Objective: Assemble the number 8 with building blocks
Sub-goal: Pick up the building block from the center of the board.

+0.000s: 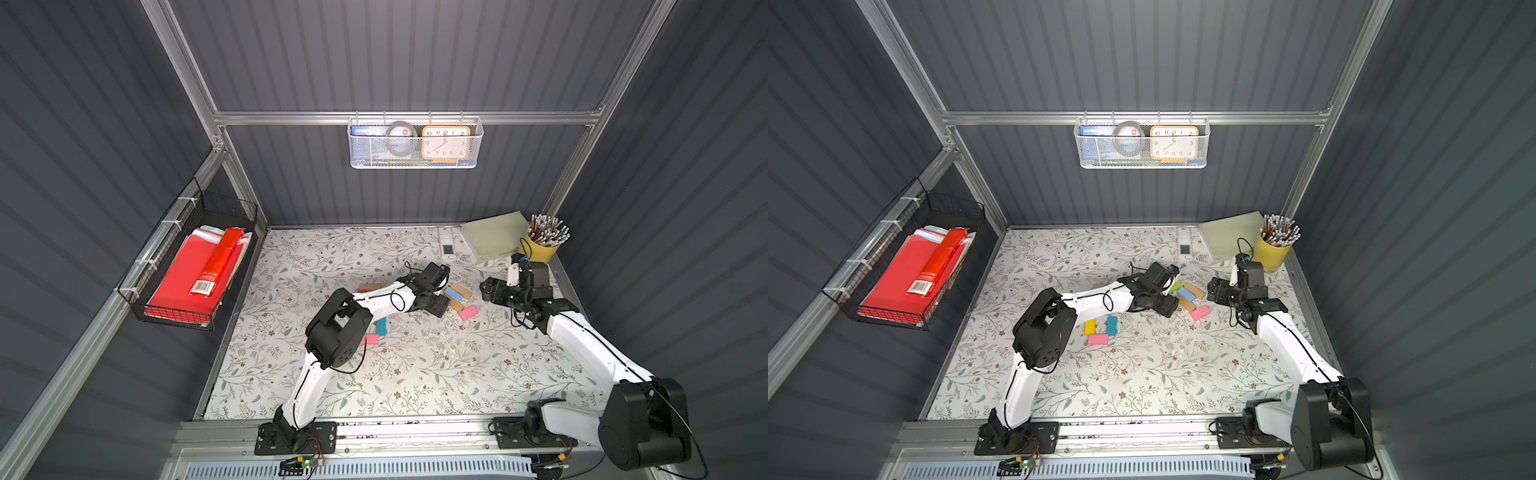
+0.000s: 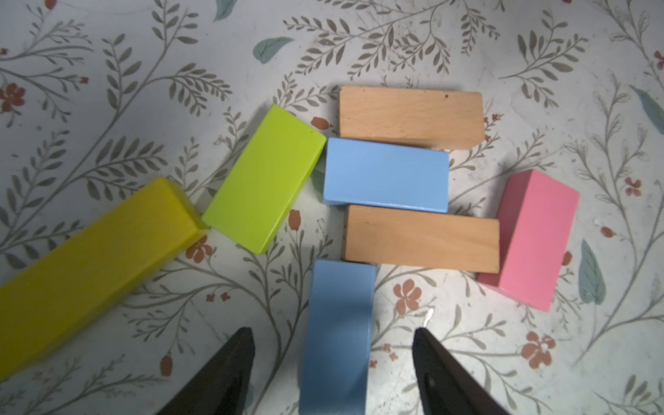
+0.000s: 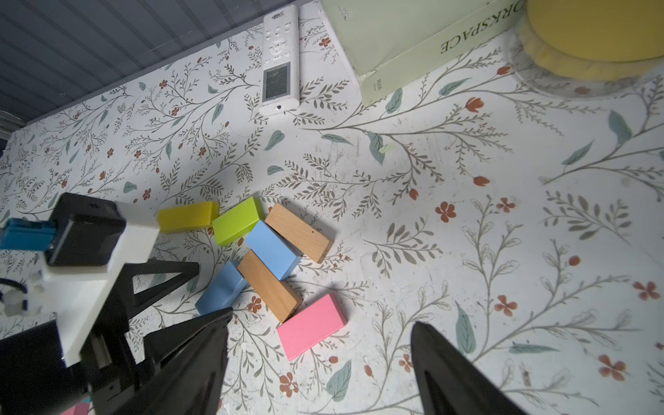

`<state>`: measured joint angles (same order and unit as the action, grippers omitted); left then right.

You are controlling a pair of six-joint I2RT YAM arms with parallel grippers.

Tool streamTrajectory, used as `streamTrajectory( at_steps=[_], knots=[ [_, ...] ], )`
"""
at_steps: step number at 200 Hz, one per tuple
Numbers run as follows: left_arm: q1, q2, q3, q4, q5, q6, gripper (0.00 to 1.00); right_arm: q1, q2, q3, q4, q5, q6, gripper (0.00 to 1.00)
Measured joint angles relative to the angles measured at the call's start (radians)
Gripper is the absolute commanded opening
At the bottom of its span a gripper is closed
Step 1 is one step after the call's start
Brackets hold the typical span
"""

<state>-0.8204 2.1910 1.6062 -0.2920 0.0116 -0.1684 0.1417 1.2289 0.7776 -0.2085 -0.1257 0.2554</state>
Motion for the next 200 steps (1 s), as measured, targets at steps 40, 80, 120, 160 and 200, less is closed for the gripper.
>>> streamTrajectory(
  at_steps=[40, 80, 120, 160, 200],
  knots=[
    [-0.004, 0.006, 0.002, 0.0, 0.0, 0.0, 0.65, 0.0, -0.015, -0.008, -0.001, -0.006, 0.003, 0.84],
    [-0.006, 0.039, 0.023, 0.003, 0.001, 0.0, 0.61, -0.003, -0.036, -0.01, -0.001, -0.009, 0.003, 0.84],
    [-0.007, 0.044, 0.027, 0.003, -0.001, 0.0, 0.52, -0.005, -0.036, -0.021, 0.0, -0.013, 0.003, 0.84],
    [-0.008, 0.044, 0.026, 0.003, -0.005, -0.006, 0.42, -0.005, -0.035, -0.024, 0.003, -0.015, 0.003, 0.84],
    [-0.009, 0.035, 0.008, 0.016, -0.013, -0.046, 0.31, -0.005, -0.035, -0.025, 0.003, -0.023, 0.005, 0.84]
  ],
)
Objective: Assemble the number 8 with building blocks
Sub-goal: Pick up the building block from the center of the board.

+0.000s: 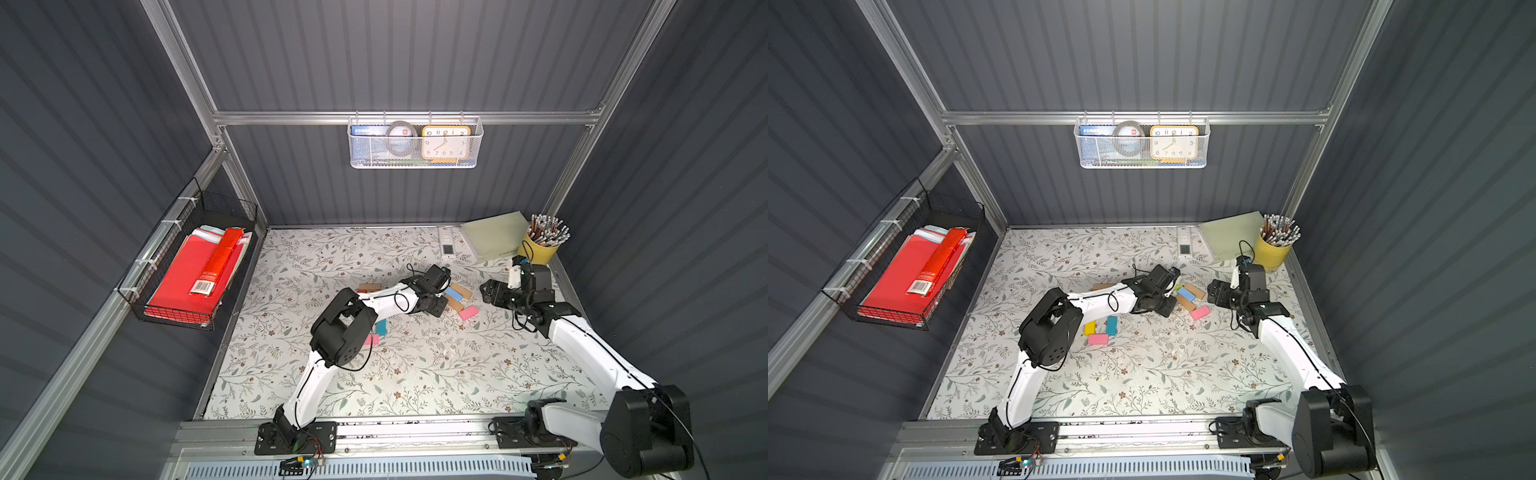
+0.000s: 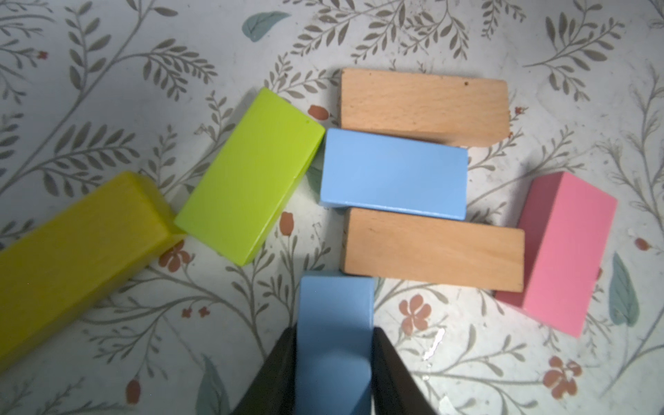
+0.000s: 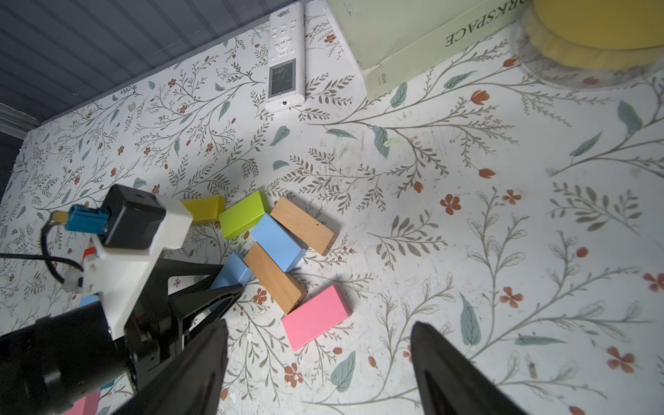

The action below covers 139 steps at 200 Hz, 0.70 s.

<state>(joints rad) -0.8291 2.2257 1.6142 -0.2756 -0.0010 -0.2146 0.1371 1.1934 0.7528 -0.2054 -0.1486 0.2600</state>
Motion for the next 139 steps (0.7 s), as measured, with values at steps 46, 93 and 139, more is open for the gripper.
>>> streamTrajectory(
  at_steps=[46, 93, 139],
  knots=[
    [0.014, -0.062, -0.085, 0.016, -0.029, -0.085, 0.24, 0.0, 0.0, 0.0, 0.0, -0.005, 0.006, 0.85],
    [0.087, -0.179, -0.204, 0.056, -0.039, -0.149, 0.24, -0.001, -0.043, -0.029, 0.01, 0.012, 0.015, 0.81],
    [0.169, -0.252, -0.266, 0.086, -0.058, -0.182, 0.24, -0.001, -0.138, -0.084, 0.031, 0.061, 0.029, 0.82]
  ],
)
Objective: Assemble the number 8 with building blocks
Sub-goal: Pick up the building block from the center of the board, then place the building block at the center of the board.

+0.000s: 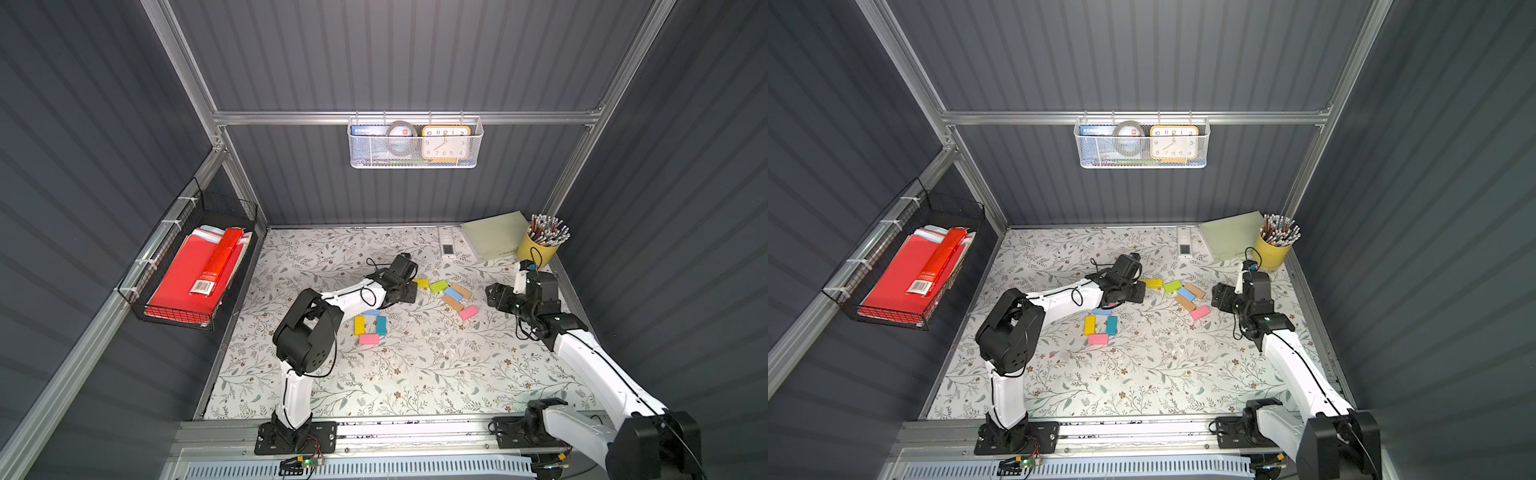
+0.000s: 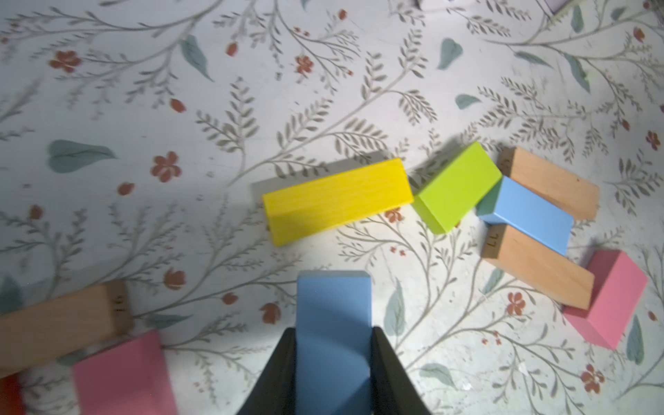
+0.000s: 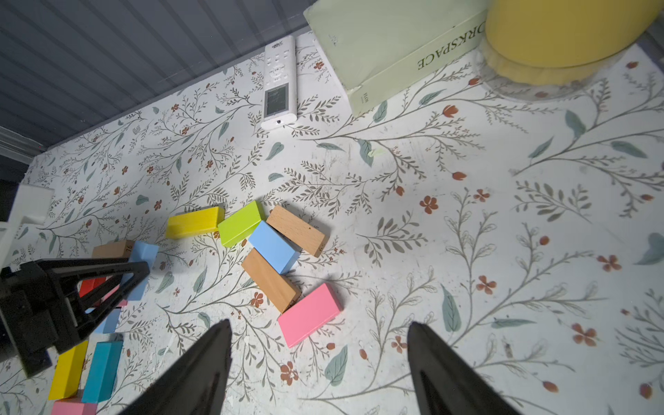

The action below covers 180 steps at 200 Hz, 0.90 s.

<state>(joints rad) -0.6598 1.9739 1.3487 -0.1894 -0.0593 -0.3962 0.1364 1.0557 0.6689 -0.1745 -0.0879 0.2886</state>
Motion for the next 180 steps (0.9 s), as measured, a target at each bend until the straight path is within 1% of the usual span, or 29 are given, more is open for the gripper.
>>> streamTrajectory(
  at_steps=[78, 180],
  knots=[
    [0.005, 0.003, -0.001, 0.015, -0.008, -0.009, 0.25, 0.0, -0.006, -0.008, 0.01, 0.002, 0.0, 0.83],
    [0.005, 0.051, 0.014, 0.015, -0.027, -0.021, 0.27, 0.0, -0.013, -0.007, 0.007, -0.071, 0.009, 0.83]
  ],
)
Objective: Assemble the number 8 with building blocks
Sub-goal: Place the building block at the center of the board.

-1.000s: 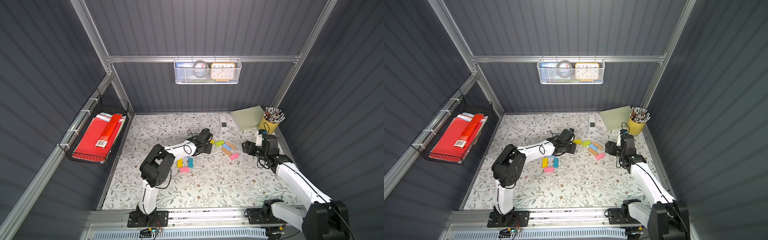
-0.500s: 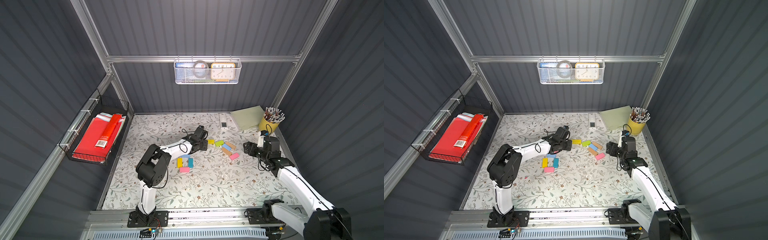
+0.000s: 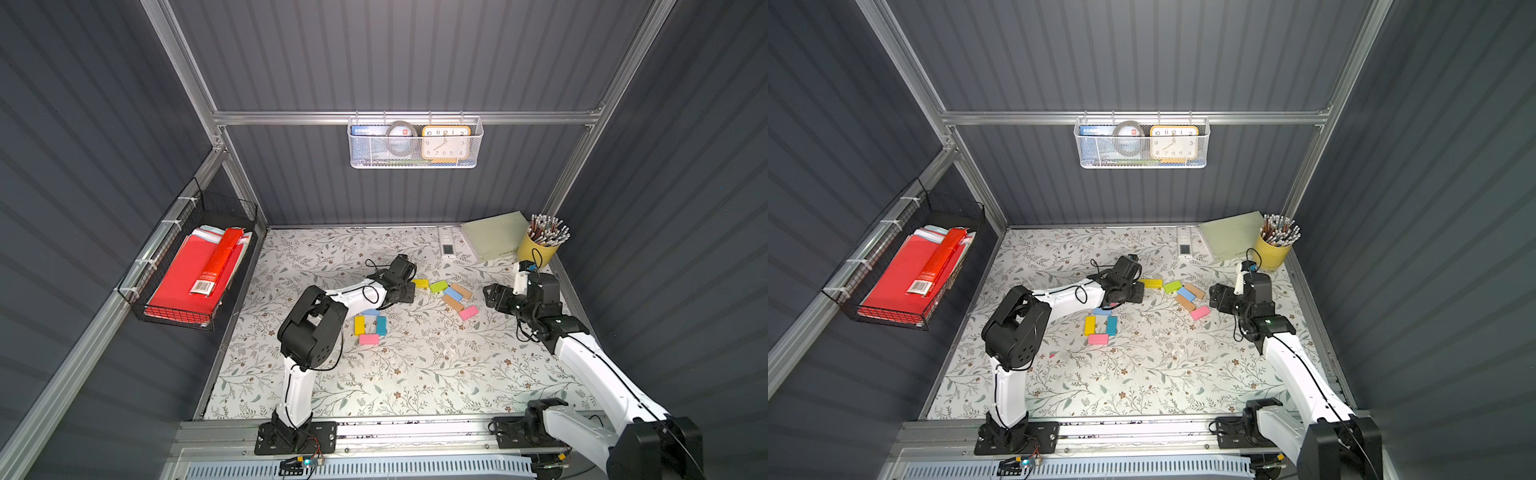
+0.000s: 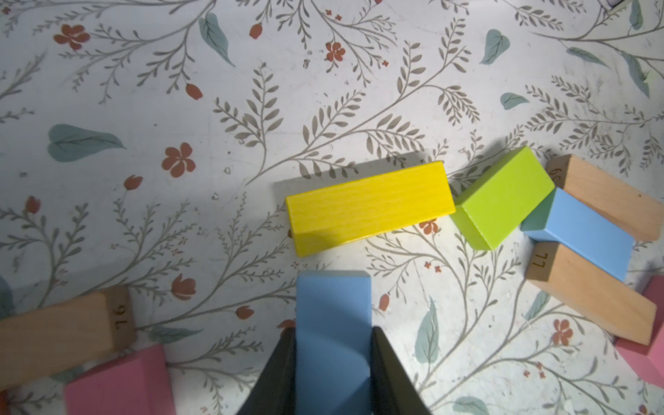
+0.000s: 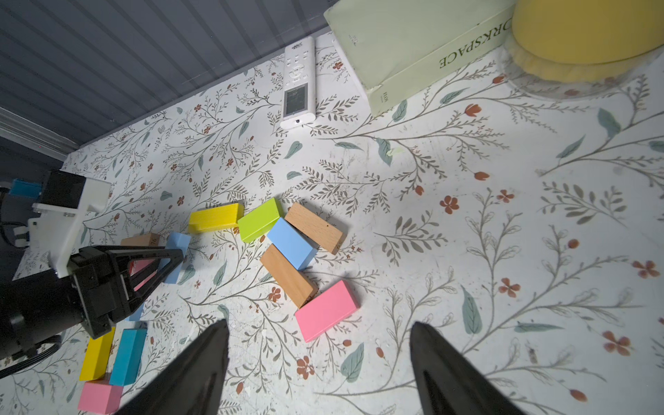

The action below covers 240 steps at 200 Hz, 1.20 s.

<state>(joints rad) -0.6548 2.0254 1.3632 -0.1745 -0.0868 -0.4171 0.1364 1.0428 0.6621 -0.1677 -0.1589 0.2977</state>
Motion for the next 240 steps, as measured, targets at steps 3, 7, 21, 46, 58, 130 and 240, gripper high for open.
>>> streamTrajectory(
  at_steps=[3, 7, 21, 46, 58, 130, 240],
  knots=[
    [0.0, 0.0, 0.0, 0.0, -0.002, 0.0, 0.27, 0.0, -0.001, 0.0, 0.0, -0.001, 0.001, 0.83],
    [0.0, 0.0, 0.001, 0.0, -0.005, -0.004, 0.27, 0.0, -0.002, 0.0, -0.001, -0.003, 0.002, 0.83],
    [0.0, 0.0, 0.001, 0.0, -0.009, -0.011, 0.27, 0.0, -0.007, 0.0, -0.001, -0.008, 0.006, 0.83],
    [-0.001, 0.0, 0.001, 0.0, -0.012, -0.021, 0.27, 0.0, -0.01, 0.0, -0.001, -0.018, 0.011, 0.83],
    [-0.001, 0.0, 0.001, 0.0, -0.012, -0.026, 0.28, 0.0, -0.01, 0.0, -0.002, -0.022, 0.013, 0.83],
    [-0.019, 0.06, 0.035, 0.0, -0.011, -0.05, 0.31, 0.0, -0.007, -0.004, 0.0, -0.048, 0.029, 0.83],
    [-0.027, 0.076, 0.04, 0.0, -0.012, -0.073, 0.48, 0.002, 0.048, -0.01, 0.02, -0.111, 0.038, 0.85]
  ],
)
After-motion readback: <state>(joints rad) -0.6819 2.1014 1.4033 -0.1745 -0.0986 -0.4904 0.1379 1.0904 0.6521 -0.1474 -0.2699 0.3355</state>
